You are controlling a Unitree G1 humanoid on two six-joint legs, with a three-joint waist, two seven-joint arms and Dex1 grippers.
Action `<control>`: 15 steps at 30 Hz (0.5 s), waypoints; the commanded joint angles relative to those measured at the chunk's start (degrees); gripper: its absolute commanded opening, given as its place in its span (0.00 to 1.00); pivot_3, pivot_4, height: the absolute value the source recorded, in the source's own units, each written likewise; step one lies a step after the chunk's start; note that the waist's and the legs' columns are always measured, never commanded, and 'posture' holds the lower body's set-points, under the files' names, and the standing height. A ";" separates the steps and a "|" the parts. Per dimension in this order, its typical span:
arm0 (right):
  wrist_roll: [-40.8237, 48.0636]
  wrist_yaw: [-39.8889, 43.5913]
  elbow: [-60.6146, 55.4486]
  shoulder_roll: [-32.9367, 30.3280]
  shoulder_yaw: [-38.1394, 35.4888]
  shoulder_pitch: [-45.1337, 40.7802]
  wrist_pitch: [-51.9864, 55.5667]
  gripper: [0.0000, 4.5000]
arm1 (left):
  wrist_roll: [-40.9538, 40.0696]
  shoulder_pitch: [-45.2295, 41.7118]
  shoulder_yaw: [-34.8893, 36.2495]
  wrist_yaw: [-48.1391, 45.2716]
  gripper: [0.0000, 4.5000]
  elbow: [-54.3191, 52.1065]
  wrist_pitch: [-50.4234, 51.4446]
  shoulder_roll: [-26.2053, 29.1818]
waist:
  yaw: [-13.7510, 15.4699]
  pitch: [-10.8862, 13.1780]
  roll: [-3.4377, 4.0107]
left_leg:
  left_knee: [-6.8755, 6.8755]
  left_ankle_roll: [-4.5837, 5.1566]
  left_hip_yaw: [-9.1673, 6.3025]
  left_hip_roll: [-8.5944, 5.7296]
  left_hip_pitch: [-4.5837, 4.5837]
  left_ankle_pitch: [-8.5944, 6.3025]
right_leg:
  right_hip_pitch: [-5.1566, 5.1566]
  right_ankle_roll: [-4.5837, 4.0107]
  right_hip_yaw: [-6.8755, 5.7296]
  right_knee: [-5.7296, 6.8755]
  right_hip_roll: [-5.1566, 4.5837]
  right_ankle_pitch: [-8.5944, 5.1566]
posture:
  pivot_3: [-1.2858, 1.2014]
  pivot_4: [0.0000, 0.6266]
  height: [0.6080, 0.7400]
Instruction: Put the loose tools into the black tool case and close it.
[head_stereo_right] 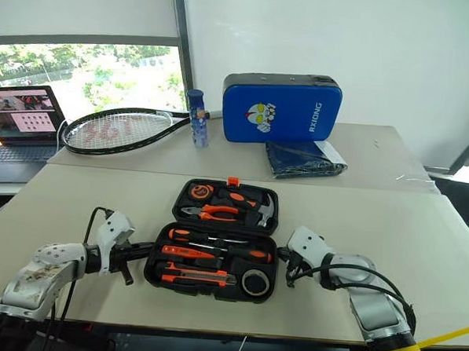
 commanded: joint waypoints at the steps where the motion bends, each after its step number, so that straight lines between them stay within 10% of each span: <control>1: 4.41 2.96 -2.74 -1.97 -2.47 0.34 1.31 0.00 | -4.17 -0.06 2.03 0.16 0.00 -1.82 4.24 -0.25 | 0.12 0.00 0.00 | 0.02 0.00 0.01 -0.01 0.01 0.00 | 0.01 0.00 -0.01 0.00 0.00 0.00 | 0.52 0.24 1.00; 3: 7.37 4.73 -3.35 -3.64 -5.13 0.11 3.45 0.00 | -5.73 -0.89 3.28 0.40 0.12 -2.10 9.10 1.65 | 0.16 0.01 -0.01 | 0.03 0.00 0.01 -0.01 -0.03 0.00 | -0.01 0.01 -0.01 0.00 0.00 0.00 | 0.52 0.24 1.00; 12: 22.94 0.64 -7.75 -5.71 -9.01 -14.54 42.39 0.71 | -13.48 -19.03 3.41 1.15 0.81 6.29 37.63 7.78 | 0.02 0.04 -0.06 | 0.07 -0.07 -0.10 -0.01 -0.07 0.09 | -0.05 -0.03 -0.05 0.08 0.10 0.02 | 0.52 0.24 1.00; 15: 27.22 -1.06 -4.47 -4.24 -9.24 -22.84 56.21 0.71 | -13.42 -27.01 1.01 2.38 0.81 11.73 43.46 6.35 | 0.13 0.04 -0.06 | 0.05 -0.09 -0.13 -0.02 -0.12 0.11 | -0.09 -0.03 -0.09 0.06 0.11 0.02 | 0.52 0.24 1.00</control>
